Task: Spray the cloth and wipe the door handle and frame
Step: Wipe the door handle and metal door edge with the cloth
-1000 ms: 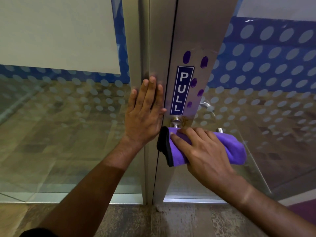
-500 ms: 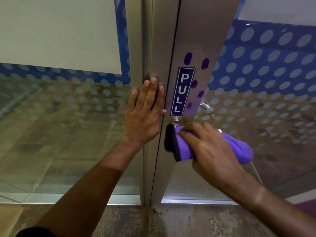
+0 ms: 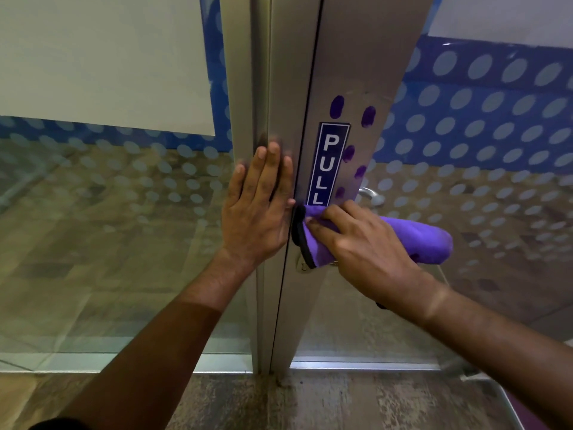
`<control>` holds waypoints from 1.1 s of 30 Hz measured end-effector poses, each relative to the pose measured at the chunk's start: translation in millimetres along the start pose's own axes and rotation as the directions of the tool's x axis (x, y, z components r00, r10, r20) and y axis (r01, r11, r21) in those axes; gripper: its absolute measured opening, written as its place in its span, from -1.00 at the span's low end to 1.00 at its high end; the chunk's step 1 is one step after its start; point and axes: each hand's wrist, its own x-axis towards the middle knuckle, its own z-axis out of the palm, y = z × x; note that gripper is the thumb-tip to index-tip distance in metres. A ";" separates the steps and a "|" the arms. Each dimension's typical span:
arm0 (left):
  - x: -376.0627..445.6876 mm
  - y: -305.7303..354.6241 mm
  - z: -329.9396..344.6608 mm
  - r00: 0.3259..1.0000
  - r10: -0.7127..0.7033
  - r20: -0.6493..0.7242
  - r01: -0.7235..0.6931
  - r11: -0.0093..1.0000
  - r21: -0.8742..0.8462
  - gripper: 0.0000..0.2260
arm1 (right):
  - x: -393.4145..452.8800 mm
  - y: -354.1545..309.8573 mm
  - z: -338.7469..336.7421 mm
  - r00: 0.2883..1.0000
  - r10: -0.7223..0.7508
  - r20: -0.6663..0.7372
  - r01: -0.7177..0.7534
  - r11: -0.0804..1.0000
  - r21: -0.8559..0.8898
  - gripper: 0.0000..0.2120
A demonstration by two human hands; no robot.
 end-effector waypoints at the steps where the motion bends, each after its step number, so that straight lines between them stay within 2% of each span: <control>1: 0.3 0.1 -0.1 1.000 -0.003 0.001 0.003 1.000 0.002 -0.41 | -4.7 3.6 -0.8 0.999 0.047 0.013 -0.047 0.999 0.025 -0.64; 3: 1.9 1.4 -1.0 1.000 -0.018 0.013 0.018 1.000 0.002 -0.39 | -13.0 11.5 -2.6 0.990 0.133 0.048 -0.135 0.990 0.044 -0.59; 5: 1.3 2.6 -0.3 1.000 -0.025 0.012 0.025 1.000 -0.005 -0.38 | -16.2 15.3 -2.7 0.988 0.148 0.055 -0.150 0.988 0.040 -0.57; 9: -0.5 1.4 2.7 1.000 -0.013 -0.001 0.013 0.999 -0.029 -0.41 | -8.0 8.7 -0.4 0.995 0.093 0.029 -0.094 0.995 0.038 -0.55; 14: -0.4 2.0 6.1 0.999 -0.028 -0.030 0.026 0.998 -0.056 -0.45 | 3.1 -0.5 -0.1 0.999 0.011 0.030 -0.011 1.000 -0.020 -0.62; 20: 0.3 2.5 2.0 0.999 -0.039 -0.014 0.038 0.998 -0.046 -0.45 | -1.1 -1.1 -5.0 0.957 0.258 0.134 -0.266 0.963 0.042 -0.65; 24: -1.1 3.5 0.1 0.999 -0.036 0.007 0.036 0.999 -0.030 -0.45 | -1.6 -2.0 -6.1 0.958 0.262 0.114 -0.272 0.959 0.081 -0.63; 27: -0.3 3.5 -0.6 0.999 -0.041 0.009 0.041 0.998 -0.048 -0.46 | 6.4 -11.1 -3.9 0.987 0.155 0.040 -0.159 0.983 0.089 -0.55; 29: 0.8 3.5 -1.3 0.999 -0.033 0.020 0.034 0.998 -0.054 -0.46 | 12.2 -16.7 -2.2 0.990 0.128 0.060 -0.132 0.989 0.062 -0.53; 33: 0.0 1.9 0.1 0.999 -0.033 0.009 0.033 0.999 -0.036 -0.45 | 3.2 -13.2 -3.3 0.951 0.276 0.138 -0.283 0.959 0.032 -0.63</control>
